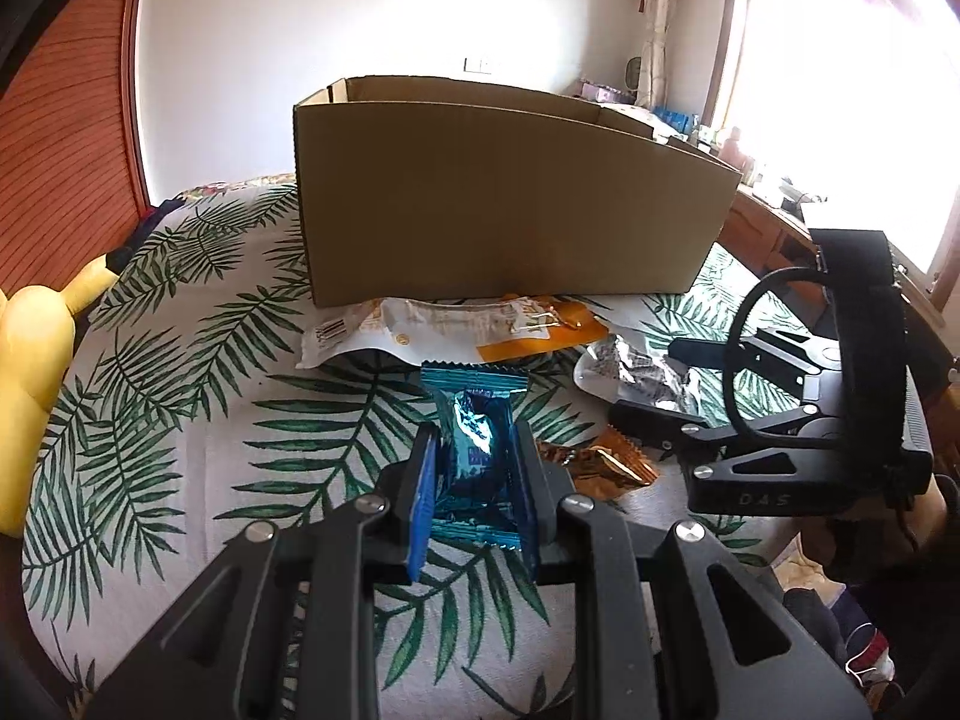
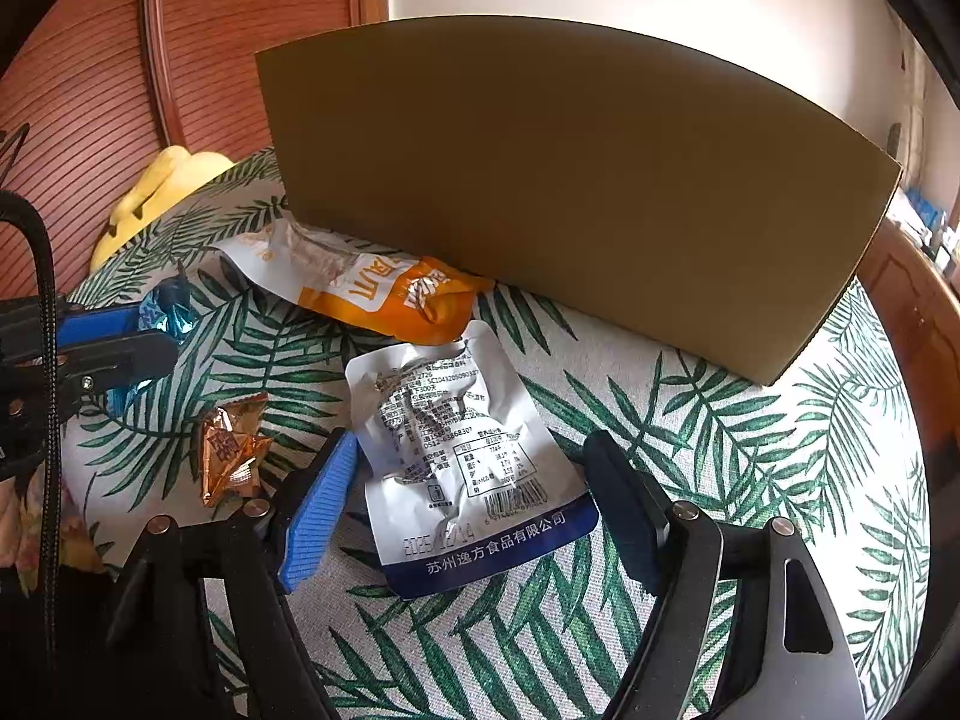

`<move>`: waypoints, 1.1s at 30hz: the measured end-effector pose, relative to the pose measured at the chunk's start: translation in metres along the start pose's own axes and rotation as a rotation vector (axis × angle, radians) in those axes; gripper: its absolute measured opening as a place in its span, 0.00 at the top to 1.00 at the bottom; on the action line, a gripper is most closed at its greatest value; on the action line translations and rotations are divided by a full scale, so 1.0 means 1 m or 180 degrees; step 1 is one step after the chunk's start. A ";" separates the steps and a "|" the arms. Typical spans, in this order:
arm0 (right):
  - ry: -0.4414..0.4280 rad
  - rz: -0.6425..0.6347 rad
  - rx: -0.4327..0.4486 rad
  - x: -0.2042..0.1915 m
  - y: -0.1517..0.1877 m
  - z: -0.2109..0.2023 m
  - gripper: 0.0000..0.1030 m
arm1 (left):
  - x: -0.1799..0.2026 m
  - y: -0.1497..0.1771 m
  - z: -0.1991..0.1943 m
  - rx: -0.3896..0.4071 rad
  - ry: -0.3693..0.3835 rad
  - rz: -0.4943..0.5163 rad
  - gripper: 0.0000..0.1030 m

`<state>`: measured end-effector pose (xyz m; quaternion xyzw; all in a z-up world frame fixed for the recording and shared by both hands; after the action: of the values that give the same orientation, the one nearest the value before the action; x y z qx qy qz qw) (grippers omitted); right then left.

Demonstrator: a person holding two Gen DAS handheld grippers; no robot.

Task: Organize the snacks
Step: 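Grasp the blue wrapped candy with the left tool while the right tool grasps the white printed packet, then carry both items over the box and open both tools to drop them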

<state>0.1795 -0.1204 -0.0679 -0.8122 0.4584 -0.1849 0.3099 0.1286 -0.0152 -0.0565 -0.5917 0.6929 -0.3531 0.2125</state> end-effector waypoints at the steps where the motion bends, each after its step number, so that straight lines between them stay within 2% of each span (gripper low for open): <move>1: -0.0001 0.0000 -0.0001 -0.001 0.000 0.000 0.24 | 0.001 0.000 -0.001 0.0009 0.0007 0.0001 0.80; 8: -0.0012 0.0007 -0.0014 -0.001 -0.001 0.000 0.24 | 0.001 0.003 -0.003 0.0033 0.0053 -0.0056 0.80; 15: -0.0079 -0.0017 0.0021 -0.004 0.000 -0.002 0.38 | -0.001 0.003 -0.007 0.0061 0.0066 -0.0069 0.80; 25: -0.0197 0.0088 0.0086 -0.008 0.006 -0.011 0.38 | 0.001 0.006 -0.007 0.0062 0.0095 -0.0073 0.80; 33: -0.0181 0.0172 0.0174 -0.004 0.015 -0.022 0.38 | 0.004 0.003 -0.012 0.0093 0.0110 -0.0054 0.80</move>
<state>0.1547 -0.1298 -0.0614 -0.7957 0.4660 -0.1658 0.3497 0.1170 -0.0164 -0.0502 -0.5882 0.6861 -0.3751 0.2061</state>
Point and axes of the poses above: each gripper's, at about its wrist camera, not at the fingertips, and z roughly the way its jaws point, x to its right, y to its underside, the point moved 6 cm from there along z, roughly the way its jaws point, and after that the axes turned 2 degrees about z, right-handed, at the moved point
